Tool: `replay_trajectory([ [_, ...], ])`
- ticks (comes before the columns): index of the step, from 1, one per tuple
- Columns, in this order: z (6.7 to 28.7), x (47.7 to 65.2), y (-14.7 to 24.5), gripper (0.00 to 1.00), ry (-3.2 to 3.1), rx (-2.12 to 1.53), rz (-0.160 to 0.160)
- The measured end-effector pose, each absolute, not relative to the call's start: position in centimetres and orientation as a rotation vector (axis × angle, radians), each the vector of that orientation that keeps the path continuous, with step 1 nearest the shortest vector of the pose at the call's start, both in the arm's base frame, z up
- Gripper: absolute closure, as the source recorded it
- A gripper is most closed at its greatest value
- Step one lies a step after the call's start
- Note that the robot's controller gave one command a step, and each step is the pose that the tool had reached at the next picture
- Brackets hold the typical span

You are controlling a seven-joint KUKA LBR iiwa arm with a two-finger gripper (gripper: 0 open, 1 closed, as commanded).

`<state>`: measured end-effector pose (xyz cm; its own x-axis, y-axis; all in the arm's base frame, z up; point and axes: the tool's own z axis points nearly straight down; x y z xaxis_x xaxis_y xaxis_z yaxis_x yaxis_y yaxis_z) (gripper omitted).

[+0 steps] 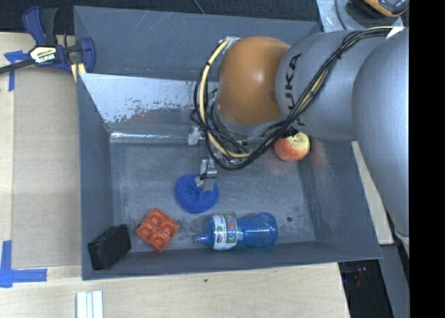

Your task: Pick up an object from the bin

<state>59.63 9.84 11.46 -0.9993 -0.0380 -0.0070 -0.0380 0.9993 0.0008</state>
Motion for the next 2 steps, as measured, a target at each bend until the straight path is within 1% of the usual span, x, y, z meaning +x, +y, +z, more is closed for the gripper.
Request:
replay_trajectory([
  [1,8.4,58.7,9.1,0.0,3.137,0.05,0.003],
  [2,9.7,55.9,7.4,0.0,3.12,-0.32,-0.001],
])
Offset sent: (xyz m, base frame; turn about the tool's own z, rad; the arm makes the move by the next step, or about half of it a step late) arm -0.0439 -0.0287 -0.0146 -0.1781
